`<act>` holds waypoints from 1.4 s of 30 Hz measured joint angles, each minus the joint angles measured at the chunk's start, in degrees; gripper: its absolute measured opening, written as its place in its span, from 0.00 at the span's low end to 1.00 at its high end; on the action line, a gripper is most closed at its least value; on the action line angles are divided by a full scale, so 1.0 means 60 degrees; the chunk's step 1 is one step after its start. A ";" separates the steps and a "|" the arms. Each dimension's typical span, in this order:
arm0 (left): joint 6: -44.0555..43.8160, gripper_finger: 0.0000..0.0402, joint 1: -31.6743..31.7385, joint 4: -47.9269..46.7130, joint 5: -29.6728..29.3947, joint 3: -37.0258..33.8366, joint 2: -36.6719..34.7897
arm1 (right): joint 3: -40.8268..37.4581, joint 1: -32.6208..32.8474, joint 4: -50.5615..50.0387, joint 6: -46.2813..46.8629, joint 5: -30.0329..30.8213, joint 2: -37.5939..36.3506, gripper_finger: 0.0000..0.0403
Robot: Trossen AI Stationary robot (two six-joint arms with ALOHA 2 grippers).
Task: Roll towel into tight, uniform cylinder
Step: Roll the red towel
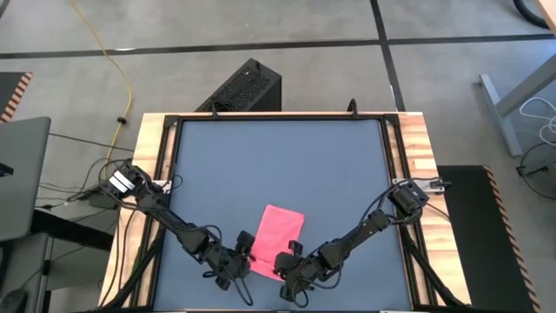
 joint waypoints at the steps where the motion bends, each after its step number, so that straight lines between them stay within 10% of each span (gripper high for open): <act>1: -0.0094 0.49 0.0007 -0.0054 0.0012 0.0000 0.0003 | 0.0000 0.0000 -0.0007 -0.0001 0.0001 0.0000 0.04; 17: -0.0896 0.03 0.0386 -0.0618 0.0147 -0.0004 0.0022 | 0.0000 -0.0044 -0.0079 0.0369 -0.0032 -0.0022 0.10; 42: -0.1287 0.00 0.0648 -0.0300 0.2212 -0.0015 0.0018 | -0.0005 -0.0125 -0.0334 0.1793 -0.1357 -0.0262 0.17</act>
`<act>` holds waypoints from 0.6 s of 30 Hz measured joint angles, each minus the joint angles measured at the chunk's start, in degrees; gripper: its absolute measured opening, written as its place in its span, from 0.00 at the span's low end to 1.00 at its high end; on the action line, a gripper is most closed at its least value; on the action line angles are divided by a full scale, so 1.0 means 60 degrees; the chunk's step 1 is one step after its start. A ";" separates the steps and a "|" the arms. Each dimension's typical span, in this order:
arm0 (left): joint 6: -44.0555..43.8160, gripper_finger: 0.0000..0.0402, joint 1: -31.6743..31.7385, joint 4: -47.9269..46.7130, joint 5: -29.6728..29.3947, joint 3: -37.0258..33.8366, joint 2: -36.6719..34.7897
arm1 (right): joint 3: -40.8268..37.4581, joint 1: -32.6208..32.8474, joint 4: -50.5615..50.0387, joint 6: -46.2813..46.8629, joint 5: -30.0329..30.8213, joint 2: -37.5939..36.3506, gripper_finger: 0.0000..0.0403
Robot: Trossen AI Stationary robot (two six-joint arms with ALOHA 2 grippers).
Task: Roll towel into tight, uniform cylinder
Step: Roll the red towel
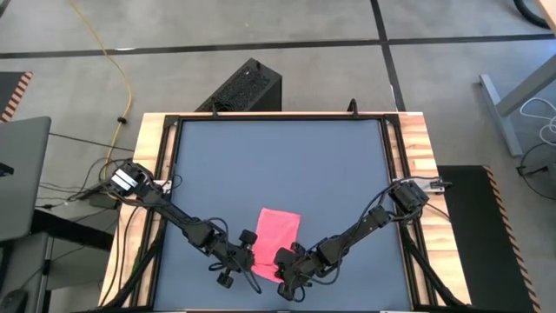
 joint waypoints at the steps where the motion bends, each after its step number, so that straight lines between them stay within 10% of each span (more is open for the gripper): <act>1: -0.0004 0.00 0.0000 0.0017 0.0075 0.0000 0.0000 | -0.0006 -0.0032 -0.0225 -0.0051 0.0005 -0.0121 0.18; 18: -0.0234 0.00 0.0116 0.0009 0.0864 -0.0004 0.0011 | -0.0013 0.1175 -0.1684 -0.1541 0.2160 -0.1297 0.22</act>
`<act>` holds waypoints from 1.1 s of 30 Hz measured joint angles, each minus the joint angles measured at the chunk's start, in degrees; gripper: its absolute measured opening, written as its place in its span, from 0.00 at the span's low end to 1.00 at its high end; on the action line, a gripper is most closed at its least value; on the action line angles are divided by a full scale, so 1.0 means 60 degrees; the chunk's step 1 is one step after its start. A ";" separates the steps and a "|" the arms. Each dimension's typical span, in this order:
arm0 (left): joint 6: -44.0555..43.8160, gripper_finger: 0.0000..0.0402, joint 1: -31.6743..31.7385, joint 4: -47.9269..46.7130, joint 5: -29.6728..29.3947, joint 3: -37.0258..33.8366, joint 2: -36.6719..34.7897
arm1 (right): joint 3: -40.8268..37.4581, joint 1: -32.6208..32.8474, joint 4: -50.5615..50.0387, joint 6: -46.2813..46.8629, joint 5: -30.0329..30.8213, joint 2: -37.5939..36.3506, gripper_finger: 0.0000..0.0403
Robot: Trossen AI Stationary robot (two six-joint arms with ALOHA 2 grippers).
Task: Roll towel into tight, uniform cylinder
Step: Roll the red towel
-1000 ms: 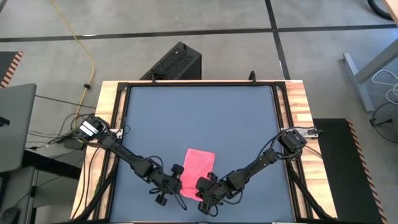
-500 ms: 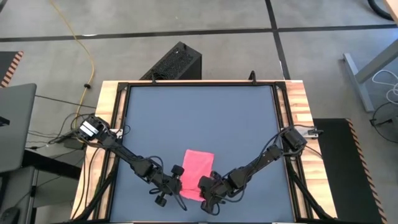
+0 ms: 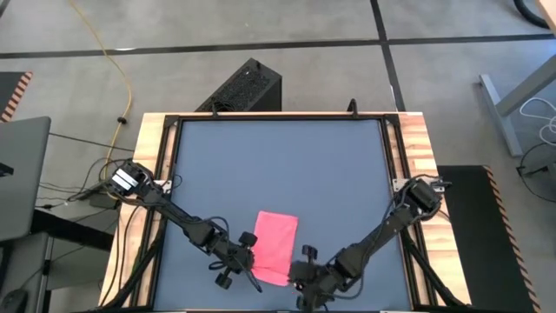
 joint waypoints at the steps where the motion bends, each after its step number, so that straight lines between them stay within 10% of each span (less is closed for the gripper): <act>1: -0.0024 0.00 0.0034 -0.0003 0.0048 0.0000 0.0000 | 0.0000 0.0106 0.0175 -0.0272 0.0274 0.0092 0.22; 9: -0.0192 0.00 0.0343 0.0062 0.0628 0.0000 -0.0004 | 0.0011 0.0300 0.1884 -0.4297 0.0505 0.1093 0.22; 19: -0.0196 0.00 0.0358 0.0022 0.0730 0.0004 -0.0004 | 0.0011 0.0092 0.1618 -0.4472 0.0352 0.1089 0.24; 33: -0.0429 0.00 0.0358 0.0026 0.1025 0.0004 -0.0007 | 0.0008 0.0046 0.1651 -0.4437 0.0271 0.1089 0.55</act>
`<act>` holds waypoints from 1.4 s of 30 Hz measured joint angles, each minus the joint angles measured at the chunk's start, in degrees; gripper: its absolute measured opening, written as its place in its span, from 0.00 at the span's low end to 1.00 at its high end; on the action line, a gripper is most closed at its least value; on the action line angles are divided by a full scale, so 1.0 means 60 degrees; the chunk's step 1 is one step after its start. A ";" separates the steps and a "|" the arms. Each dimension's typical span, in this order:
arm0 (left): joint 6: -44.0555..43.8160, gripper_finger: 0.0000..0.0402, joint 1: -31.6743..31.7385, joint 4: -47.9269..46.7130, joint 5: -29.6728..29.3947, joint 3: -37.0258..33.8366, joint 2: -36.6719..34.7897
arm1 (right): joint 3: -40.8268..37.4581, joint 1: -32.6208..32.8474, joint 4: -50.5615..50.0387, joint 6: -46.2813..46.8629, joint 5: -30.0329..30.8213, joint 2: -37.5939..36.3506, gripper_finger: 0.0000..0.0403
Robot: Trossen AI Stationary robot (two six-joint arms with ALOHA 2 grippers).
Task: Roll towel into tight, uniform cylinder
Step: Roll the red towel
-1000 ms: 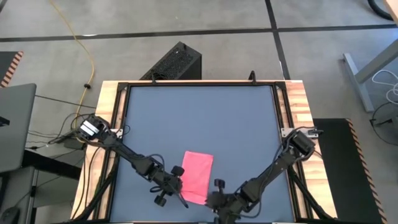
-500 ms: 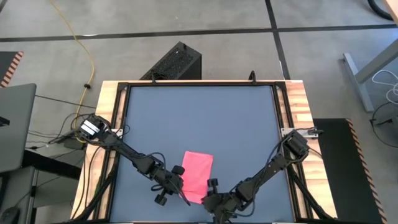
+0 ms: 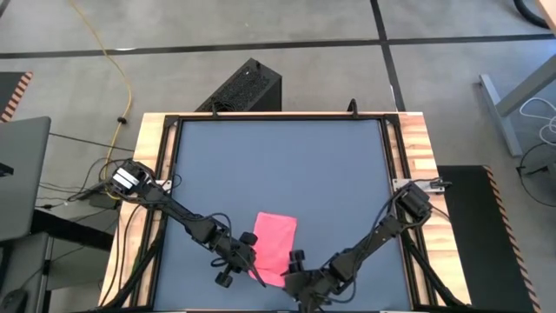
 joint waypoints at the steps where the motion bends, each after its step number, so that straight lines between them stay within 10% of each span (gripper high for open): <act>1: -0.0004 0.00 0.0000 0.0000 0.0000 0.0000 0.0000 | -0.0025 0.0012 0.0024 0.0003 0.0054 0.0000 0.55; 19: -0.0601 0.00 0.0000 0.0616 0.0791 0.0004 -0.0004 | -0.0132 -0.0006 0.0428 0.0520 0.0897 0.0696 0.44; 30: -0.1623 0.00 0.0487 0.1629 0.2328 -0.0509 0.0004 | -0.0139 -0.0015 0.0390 0.3448 0.0354 0.0640 0.05; 42: -0.3912 0.02 0.0964 0.5591 0.3199 -0.2524 -0.0018 | -0.0140 -0.0330 0.0825 0.6093 -0.0481 0.0581 0.06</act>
